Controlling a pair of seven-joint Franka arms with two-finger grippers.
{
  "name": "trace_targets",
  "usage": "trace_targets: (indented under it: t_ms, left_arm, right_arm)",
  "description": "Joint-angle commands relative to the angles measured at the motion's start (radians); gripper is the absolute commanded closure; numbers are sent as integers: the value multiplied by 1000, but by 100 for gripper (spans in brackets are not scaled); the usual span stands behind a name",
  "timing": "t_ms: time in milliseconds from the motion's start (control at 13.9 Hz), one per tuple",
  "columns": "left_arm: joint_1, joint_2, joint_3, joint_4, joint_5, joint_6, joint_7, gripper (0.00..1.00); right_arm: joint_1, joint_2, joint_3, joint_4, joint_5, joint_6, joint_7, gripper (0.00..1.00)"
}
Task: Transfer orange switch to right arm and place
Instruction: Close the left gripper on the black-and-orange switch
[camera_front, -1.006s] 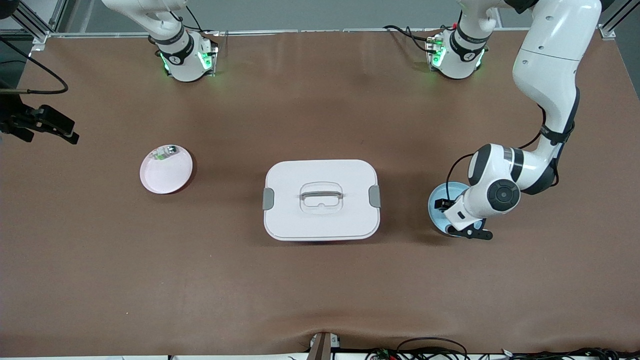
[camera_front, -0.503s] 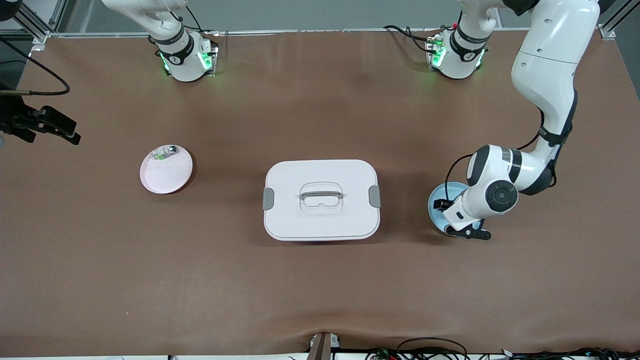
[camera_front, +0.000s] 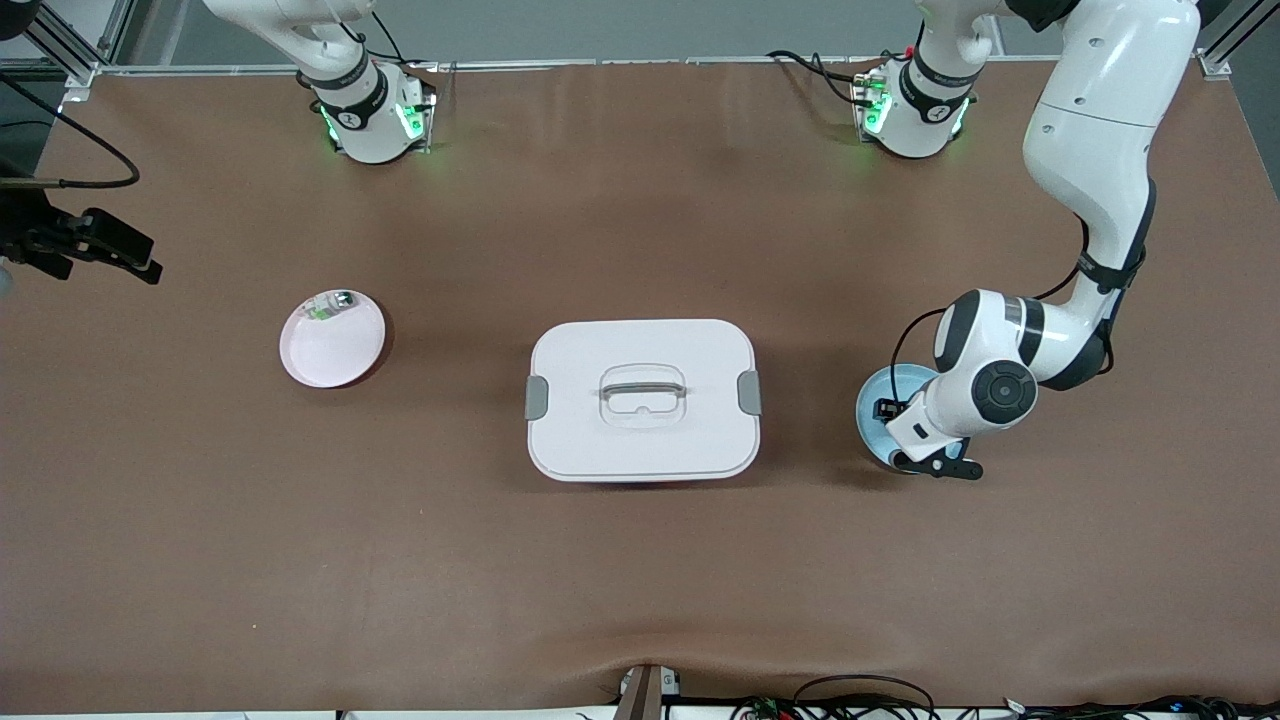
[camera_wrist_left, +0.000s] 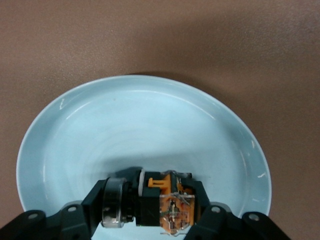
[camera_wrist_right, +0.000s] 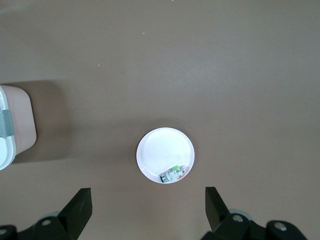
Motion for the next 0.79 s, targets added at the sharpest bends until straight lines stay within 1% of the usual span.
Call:
trace_targets:
  t_ms: [0,144,359,503,647,718]
  left_arm:
    - [7,-38,-2,-38,19,1,-29,72]
    - [10,-56,-4,-40,17,-16,-29,72]
    - [12,-121,-4,-31,-9,-109,-38,72]
    - [9,-165,-4,-21,-68,-158,-70,72]
    - [0,-193,-5,29,-133,-214,-113,72]
    - [-4,-201,-19,73,-157,-278,-157,72]
  right_arm:
    - [-8,-2,1,13,3,-54,9,0]
    - [-10,-2,-2,13,3,-65,9,0]
    - [-27,-2,-5,25,0,-57,-6,0]
    - [-47,-5,-4,28,3,-48,-6,0]
    - [-48,-2,-2,42,-1,-37,-6,0]
    - [-47,-2,-2,44,-9,-19,-6,0]
